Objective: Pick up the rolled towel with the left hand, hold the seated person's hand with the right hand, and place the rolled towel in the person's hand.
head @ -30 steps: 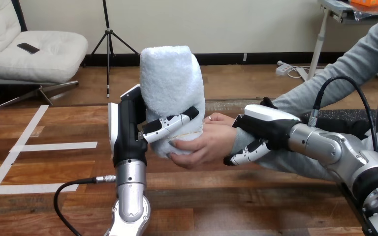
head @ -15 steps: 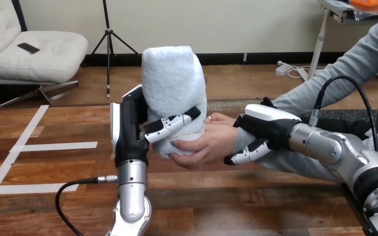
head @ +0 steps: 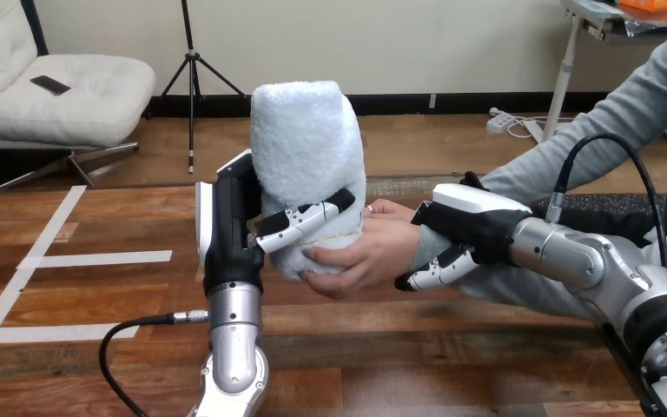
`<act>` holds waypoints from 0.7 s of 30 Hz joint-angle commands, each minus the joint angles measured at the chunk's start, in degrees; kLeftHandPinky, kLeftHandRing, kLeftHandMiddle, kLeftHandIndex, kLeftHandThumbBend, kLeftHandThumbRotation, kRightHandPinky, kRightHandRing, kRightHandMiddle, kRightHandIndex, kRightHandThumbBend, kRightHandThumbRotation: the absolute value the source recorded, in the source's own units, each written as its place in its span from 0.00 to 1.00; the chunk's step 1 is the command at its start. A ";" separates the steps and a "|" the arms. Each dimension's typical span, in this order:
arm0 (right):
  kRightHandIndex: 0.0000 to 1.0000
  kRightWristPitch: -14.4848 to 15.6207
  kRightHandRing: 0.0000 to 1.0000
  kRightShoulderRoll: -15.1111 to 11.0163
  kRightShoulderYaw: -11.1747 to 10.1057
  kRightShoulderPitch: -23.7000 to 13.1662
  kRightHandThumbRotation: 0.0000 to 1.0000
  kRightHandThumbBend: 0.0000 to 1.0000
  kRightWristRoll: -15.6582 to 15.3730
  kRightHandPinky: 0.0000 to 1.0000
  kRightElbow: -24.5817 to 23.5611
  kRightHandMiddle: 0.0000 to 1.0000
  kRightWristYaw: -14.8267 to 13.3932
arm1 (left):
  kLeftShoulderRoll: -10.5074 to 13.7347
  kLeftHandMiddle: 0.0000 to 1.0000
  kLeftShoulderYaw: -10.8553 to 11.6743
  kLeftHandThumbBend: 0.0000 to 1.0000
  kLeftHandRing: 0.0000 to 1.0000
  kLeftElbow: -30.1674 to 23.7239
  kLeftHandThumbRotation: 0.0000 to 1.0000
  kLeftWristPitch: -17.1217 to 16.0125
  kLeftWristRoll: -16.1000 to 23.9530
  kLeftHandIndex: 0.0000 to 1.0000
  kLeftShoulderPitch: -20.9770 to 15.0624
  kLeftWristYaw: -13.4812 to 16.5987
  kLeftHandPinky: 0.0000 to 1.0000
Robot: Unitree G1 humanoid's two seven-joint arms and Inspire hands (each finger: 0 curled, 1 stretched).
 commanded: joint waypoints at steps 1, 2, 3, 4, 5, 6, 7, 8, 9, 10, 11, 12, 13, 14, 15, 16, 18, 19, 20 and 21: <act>0.33 -1.84 0.27 1.37 -2.19 -11.47 0.34 0.54 2.35 0.23 -3.77 0.31 -2.19 | -2.82 0.40 -2.82 0.57 0.34 0.02 0.00 -0.50 1.00 0.41 -4.12 -2.64 0.31; 0.33 -1.55 0.27 1.34 -2.07 -11.52 0.34 0.54 2.19 0.23 -3.87 0.31 -2.18 | -2.83 0.40 -2.80 0.57 0.34 0.00 0.00 -0.49 0.97 0.41 -4.12 -2.69 0.31; 0.33 -1.36 0.27 1.33 -2.00 -11.55 0.34 0.54 2.09 0.23 -3.94 0.31 -2.15 | -2.83 0.40 -2.79 0.57 0.34 -0.01 0.00 -0.49 0.95 0.41 -4.12 -2.73 0.31; 0.33 -1.23 0.27 1.32 -1.95 -11.56 0.35 0.54 2.03 0.23 -3.99 0.31 -2.14 | -2.83 0.40 -2.78 0.57 0.34 -0.02 0.00 -0.48 0.93 0.41 -4.12 -2.76 0.31; 0.33 -1.22 0.27 1.34 -1.98 -11.54 0.35 0.54 2.05 0.23 -3.94 0.31 -2.17 | -2.82 0.40 -2.74 0.57 0.34 -0.05 0.00 -0.49 0.87 0.41 -4.10 -2.85 0.31; 0.33 -1.26 0.27 1.35 -2.01 -11.52 0.35 0.54 2.09 0.23 -3.89 0.31 -2.21 | -2.81 0.40 -2.72 0.57 0.34 -0.07 0.00 -0.51 0.82 0.41 -4.10 -2.91 0.31; 0.33 -1.28 0.27 1.36 -2.04 -11.51 0.35 0.54 2.12 0.23 -3.86 0.31 -2.23 | -2.80 0.40 -2.70 0.57 0.34 -0.09 0.00 -0.51 0.78 0.41 -4.09 -2.96 0.31; 0.33 -1.40 0.27 1.36 -2.08 -11.48 0.35 0.54 2.18 0.23 -3.80 0.31 -2.24 | -2.78 0.40 -2.67 0.57 0.34 -0.13 0.00 -0.56 0.69 0.41 -4.06 -3.08 0.31; 0.33 -1.48 0.27 1.36 -2.10 -11.46 0.35 0.54 2.21 0.23 -3.77 0.31 -2.23 | -2.76 0.40 -2.65 0.57 0.34 -0.15 0.00 -0.59 0.63 0.41 -4.04 -3.16 0.31; 0.33 -1.53 0.27 1.36 -2.11 -11.45 0.35 0.54 2.23 0.23 -3.75 0.31 -2.23 | -2.75 0.40 -2.64 0.57 0.34 -0.17 0.00 -0.61 0.58 0.41 -4.02 -3.21 0.31; 0.33 -1.66 0.27 1.30 -2.11 -11.43 0.35 0.54 2.24 0.23 -3.80 0.31 -2.20 | -2.79 0.40 -2.50 0.57 0.34 -0.21 0.00 -0.65 0.24 0.41 -3.94 -3.64 0.31; 0.33 -1.74 0.27 1.27 -2.10 -11.41 0.35 0.54 2.23 0.23 -3.84 0.32 -2.18 | -2.82 0.40 -2.41 0.57 0.35 -0.25 0.00 -0.67 -0.02 0.41 -3.88 -3.95 0.31; 0.33 -1.80 0.27 1.24 -2.09 -11.41 0.35 0.54 2.23 0.23 -3.87 0.32 -2.17 | -2.84 0.40 -2.35 0.57 0.35 -0.27 0.00 -0.68 -0.20 0.41 -3.84 -4.16 0.31; 0.34 -1.93 0.28 1.20 -2.09 -11.37 0.35 0.54 2.23 0.24 -3.89 0.32 -2.18 | -2.83 0.40 -2.20 0.57 0.35 -0.38 0.00 -0.41 -0.76 0.42 -3.67 -5.12 0.31; 0.34 -2.01 0.28 1.17 -2.10 -11.35 0.35 0.54 2.24 0.24 -3.89 0.32 -2.20 | -2.81 0.40 -2.12 0.57 0.35 -0.47 0.00 -0.20 -1.14 0.42 -3.56 -5.78 0.31; 0.34 -2.06 0.28 1.15 -2.10 -11.33 0.35 0.54 2.24 0.24 -3.89 0.32 -2.21 | -2.80 0.44 -2.08 0.59 0.38 -0.52 0.00 -0.06 -1.42 0.44 -3.48 -6.24 0.33; 0.34 -1.68 0.28 1.16 -2.10 -11.35 0.35 0.54 2.26 0.24 -3.96 0.32 -1.97 | -2.90 0.48 -1.72 0.63 0.41 -0.72 0.04 0.74 -2.78 0.48 -3.29 -8.11 0.34; 0.34 -1.57 0.28 1.17 -2.10 -11.35 0.35 0.54 2.27 0.24 -4.01 0.32 -1.90 | -2.91 0.50 -1.64 0.65 0.43 -0.81 0.08 0.94 -3.21 0.51 -3.21 -8.65 0.36; 0.34 -1.37 0.28 1.18 -2.06 -11.34 0.35 0.54 2.20 0.24 -4.02 0.32 -1.96 | -2.95 0.52 -1.43 0.66 0.45 -0.90 0.11 1.03 -3.92 0.53 -3.06 -9.61 0.37; 0.34 -1.26 0.28 1.18 -2.03 -11.33 0.35 0.54 2.14 0.24 -4.01 0.32 -2.03 | -2.97 0.55 -1.32 0.70 0.47 -0.95 0.17 1.03 -4.38 0.57 -2.97 -10.20 0.38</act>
